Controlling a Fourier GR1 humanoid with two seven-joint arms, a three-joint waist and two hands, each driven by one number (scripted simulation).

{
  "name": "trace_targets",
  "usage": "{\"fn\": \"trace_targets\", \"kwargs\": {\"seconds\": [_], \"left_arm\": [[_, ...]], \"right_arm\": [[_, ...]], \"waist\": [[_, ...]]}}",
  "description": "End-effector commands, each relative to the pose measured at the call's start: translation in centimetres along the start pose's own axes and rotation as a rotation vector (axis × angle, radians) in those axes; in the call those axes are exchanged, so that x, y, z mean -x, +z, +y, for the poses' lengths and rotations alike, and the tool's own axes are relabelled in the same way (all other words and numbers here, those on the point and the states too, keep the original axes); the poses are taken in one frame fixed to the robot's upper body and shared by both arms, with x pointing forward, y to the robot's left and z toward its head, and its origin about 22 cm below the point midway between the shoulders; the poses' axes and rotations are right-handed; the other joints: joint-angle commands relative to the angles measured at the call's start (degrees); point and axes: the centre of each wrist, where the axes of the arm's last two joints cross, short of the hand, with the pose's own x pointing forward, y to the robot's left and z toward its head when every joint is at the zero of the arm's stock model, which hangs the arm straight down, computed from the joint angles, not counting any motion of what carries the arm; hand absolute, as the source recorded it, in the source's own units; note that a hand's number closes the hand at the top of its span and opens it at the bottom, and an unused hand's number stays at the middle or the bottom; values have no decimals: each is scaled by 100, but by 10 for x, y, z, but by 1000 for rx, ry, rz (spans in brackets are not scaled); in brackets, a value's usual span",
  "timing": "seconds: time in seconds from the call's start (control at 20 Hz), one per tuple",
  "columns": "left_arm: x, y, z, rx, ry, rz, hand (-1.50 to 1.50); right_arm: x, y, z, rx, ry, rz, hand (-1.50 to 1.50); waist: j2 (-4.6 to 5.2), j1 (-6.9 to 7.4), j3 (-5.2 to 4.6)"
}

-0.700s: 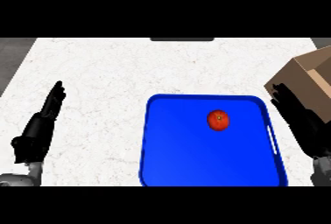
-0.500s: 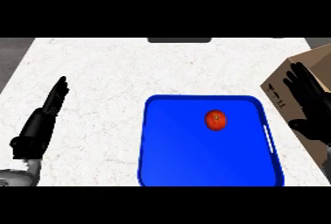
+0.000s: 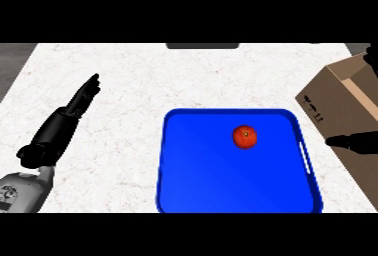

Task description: Pick the tomato from the tray and place it in the cardboard box

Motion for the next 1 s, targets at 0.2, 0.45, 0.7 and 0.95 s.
{"fn": "trace_targets", "kwargs": {"seconds": [0.2,0.45,0.7,0.95], "left_arm": [[7,-3,3,42,11,-31,0],[4,-2,11,45,-7,-14,0],[4,-12,-10,56,16,-7,0],[17,-3,17,47,24,-16,0]], "right_arm": [[-3,-1,2,-228,316,-149,-150],[-36,-9,19,-414,520,-45,-150],[-75,-20,54,-595,676,2,-150],[-94,-19,93,-666,759,75,-150]], "waist": [[-10,70,-5],[-34,111,-18],[-22,133,-20],[-16,105,-13]]}}
